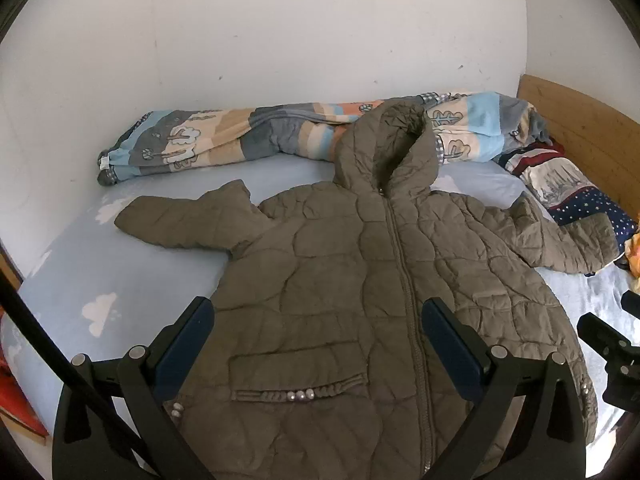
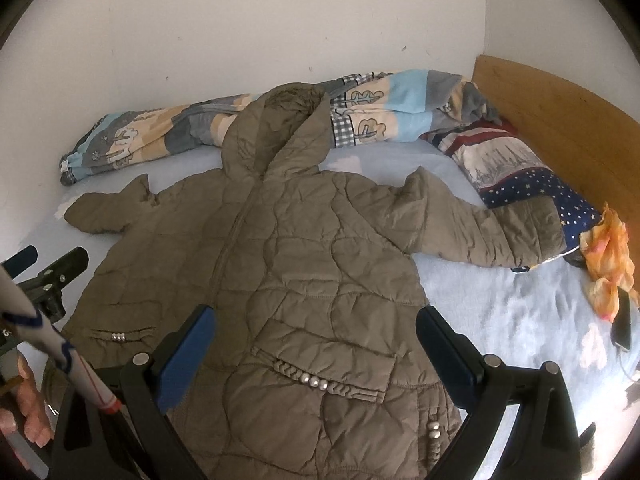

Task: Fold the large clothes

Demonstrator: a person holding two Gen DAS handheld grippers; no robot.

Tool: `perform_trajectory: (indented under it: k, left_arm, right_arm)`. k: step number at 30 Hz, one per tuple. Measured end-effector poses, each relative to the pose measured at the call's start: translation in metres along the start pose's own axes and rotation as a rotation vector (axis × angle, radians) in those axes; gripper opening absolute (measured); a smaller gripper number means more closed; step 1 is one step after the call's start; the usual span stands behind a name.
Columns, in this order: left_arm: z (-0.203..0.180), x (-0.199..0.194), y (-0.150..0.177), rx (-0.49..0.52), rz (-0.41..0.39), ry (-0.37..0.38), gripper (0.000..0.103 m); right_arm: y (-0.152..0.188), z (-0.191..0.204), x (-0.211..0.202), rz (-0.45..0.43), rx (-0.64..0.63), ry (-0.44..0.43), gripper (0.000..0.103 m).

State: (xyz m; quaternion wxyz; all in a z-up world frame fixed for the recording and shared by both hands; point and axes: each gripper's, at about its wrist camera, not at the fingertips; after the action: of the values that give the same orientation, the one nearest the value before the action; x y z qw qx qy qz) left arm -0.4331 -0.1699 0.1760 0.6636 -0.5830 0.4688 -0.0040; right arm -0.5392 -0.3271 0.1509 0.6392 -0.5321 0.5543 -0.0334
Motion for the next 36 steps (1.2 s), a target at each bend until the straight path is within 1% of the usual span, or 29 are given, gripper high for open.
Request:
perform_trajectory:
  k: [22, 32, 36]
  left_arm:
    - [0.005, -0.001, 0.001, 0.01, 0.0, -0.003, 0.103]
    - [0.007, 0.001, 0.002, 0.014, 0.004, 0.001, 0.103]
    - [0.008, 0.001, 0.002, 0.02, 0.005, 0.003, 0.103]
  right_arm:
    - [0.006, -0.006, 0.0, 0.016, -0.005, -0.002, 0.102]
    - [0.01, -0.009, 0.002, 0.028, 0.0, -0.01, 0.102]
    - [0.011, -0.013, 0.005, 0.04, 0.017, -0.026, 0.102]
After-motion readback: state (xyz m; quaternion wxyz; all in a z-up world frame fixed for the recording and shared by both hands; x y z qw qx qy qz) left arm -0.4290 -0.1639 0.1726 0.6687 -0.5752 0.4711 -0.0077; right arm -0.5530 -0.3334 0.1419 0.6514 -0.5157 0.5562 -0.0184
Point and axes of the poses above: each gripper's, at about its wrist camera, not at the fingertips, and x roughly the way its jaws point, z to its left, y to its underside, and after that the axes turned 12 degrees about -x, right-handed
